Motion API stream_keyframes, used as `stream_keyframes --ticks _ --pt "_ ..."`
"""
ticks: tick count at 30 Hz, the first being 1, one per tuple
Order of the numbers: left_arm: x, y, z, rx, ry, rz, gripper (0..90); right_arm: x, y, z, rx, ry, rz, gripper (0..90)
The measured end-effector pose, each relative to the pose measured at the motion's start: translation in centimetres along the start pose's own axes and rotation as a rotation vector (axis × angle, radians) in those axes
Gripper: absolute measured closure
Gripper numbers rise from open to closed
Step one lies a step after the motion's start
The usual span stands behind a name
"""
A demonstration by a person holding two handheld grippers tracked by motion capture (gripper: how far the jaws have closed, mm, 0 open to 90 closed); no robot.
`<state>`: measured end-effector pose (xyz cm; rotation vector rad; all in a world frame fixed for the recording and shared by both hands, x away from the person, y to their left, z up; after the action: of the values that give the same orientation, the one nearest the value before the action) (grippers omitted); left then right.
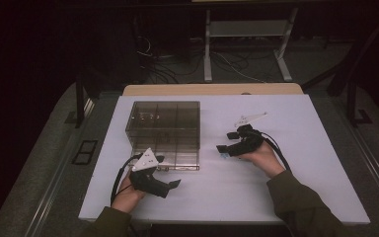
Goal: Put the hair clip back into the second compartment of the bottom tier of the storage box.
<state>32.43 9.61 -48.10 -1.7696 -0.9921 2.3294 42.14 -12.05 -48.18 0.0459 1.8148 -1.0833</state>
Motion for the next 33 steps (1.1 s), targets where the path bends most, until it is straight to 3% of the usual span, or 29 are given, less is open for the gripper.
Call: stream_keyframes --ticks 4,14,33 --pt "0.0 0.0 0.0 -0.003 -0.002 0.0 0.0 0.3 0.0 0.1 -0.001 -0.009 -0.017 37.4" --pt "-0.1 0.1 0.1 -0.001 -0.007 0.003 0.0 1.1 0.5 0.1 -0.009 -0.02 -0.074 51.8" --pt "-0.1 0.1 0.2 0.007 -0.02 0.0 0.0 2.1 1.0 0.5 -0.009 -0.036 -0.12 63.8"
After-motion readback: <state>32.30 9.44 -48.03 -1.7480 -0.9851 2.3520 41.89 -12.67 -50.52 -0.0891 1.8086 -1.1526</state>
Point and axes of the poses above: each handheld gripper's, and its own axes: y roughly forward along the jaws, x roughly out of its underside, z roughly to its right, the point moved 9 cm from there along y, roughly forward along the jaws, and after that the axes turned 8 degrees about x, right-handed, at the moved point
